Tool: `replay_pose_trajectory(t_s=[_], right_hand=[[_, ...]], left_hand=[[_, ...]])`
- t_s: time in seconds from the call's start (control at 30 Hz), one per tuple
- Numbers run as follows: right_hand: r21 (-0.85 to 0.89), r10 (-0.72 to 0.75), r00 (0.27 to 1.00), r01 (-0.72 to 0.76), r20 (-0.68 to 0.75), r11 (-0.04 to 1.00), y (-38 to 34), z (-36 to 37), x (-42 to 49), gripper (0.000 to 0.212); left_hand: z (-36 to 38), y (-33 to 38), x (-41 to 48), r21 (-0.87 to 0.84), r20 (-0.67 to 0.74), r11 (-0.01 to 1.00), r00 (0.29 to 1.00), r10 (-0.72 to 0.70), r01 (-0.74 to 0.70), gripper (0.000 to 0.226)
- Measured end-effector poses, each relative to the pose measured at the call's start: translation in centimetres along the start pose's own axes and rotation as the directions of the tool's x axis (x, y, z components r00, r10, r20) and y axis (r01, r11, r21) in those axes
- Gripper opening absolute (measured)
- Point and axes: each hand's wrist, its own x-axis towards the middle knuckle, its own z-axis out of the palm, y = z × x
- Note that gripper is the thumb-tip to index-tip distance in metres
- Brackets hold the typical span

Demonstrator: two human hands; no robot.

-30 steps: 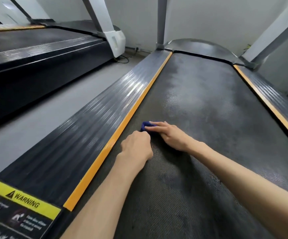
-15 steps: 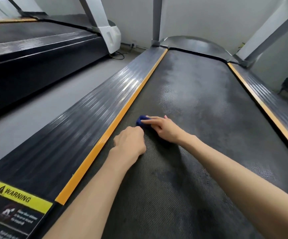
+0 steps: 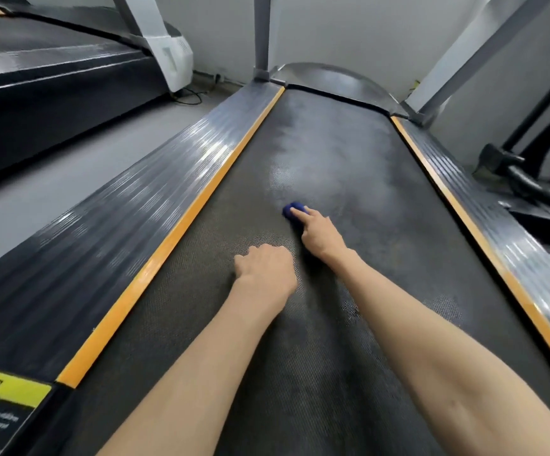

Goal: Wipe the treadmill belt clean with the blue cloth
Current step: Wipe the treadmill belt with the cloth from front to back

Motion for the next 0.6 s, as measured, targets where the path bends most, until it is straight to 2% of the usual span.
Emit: replay_pose_trajectory(t_s=[0.13,0.2,0.27,0.37,0.47,0.53,0.57,0.6], right_hand=[[-0.032,0.293,0.954,-0.295,-0.056,0.955,9.2,-2.9,-4.9,0.061],[-0.034,0.440,0.897,-0.442,-0.055,0.896,13.0,-4.2,-7.6,0.057],[-0.022,0.518,0.855,-0.518,-0.036,0.855,14.9,-5.0,-9.4,0.058],[-0.002,0.410,0.912,-0.410,-0.020,0.912,14.2,-5.2,-10.8,0.060],[0.034,0.062,0.998,-0.063,0.031,0.997,11.2,-4.3,-13.3,0.061],[0.079,-0.142,0.985,0.135,0.094,0.988,10.7,-4.1,-14.5,0.065],[0.053,-0.146,0.983,0.140,0.115,0.989,11.5,-4.7,-14.5,0.066],[-0.003,-0.066,0.990,0.066,0.122,0.998,12.8,-5.3,-13.9,0.066]], left_hand=[[0.9,2.7,-0.2,-0.014,0.000,0.990,0.990,0.144,-0.144,0.027],[1.2,3.8,-0.1,-0.026,0.002,0.986,0.987,0.163,-0.163,0.028],[1.2,5.2,0.2,-0.039,-0.002,0.984,0.985,0.172,-0.172,0.030],[1.1,7.5,0.9,-0.043,-0.024,0.976,0.977,0.211,-0.211,0.031],[1.4,8.5,1.5,-0.055,-0.039,0.982,0.983,0.178,-0.180,0.032],[1.8,8.6,1.7,-0.015,-0.054,0.985,0.984,0.170,-0.171,0.035],[2.0,8.6,1.7,0.033,-0.056,0.981,0.980,0.192,-0.190,0.035],[2.3,8.7,1.6,0.086,-0.058,0.973,0.973,0.221,-0.216,0.035]])
